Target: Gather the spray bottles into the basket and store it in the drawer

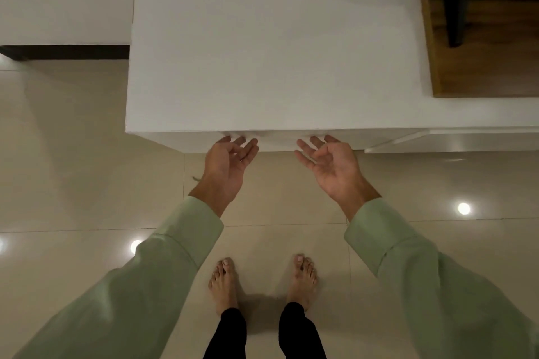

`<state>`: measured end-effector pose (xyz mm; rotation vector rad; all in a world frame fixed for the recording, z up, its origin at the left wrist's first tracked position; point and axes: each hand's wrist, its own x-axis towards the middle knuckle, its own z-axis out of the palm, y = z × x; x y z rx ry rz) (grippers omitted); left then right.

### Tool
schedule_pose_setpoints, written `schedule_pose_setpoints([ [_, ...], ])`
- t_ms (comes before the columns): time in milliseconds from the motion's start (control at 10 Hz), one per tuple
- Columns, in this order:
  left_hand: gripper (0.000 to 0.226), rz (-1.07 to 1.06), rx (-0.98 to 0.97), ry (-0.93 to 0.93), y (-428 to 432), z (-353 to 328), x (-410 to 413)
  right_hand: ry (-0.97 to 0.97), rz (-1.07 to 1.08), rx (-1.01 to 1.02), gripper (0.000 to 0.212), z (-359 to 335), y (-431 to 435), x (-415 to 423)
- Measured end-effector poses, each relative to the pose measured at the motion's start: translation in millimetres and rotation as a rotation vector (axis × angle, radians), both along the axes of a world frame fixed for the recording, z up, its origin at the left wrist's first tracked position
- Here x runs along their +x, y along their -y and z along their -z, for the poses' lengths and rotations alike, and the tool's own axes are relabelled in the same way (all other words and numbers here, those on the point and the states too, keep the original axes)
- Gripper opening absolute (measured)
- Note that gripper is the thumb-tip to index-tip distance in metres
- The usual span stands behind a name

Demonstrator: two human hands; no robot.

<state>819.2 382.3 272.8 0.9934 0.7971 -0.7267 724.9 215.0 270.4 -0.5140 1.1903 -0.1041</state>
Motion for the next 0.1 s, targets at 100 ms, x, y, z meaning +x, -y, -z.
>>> schedule_pose_setpoints([
  [100,0.049,0.121,0.073,0.027,-9.0,-5.5,-10.1,-0.003,-0.058,-0.041,0.073,-5.3,-4.8,-13.4],
])
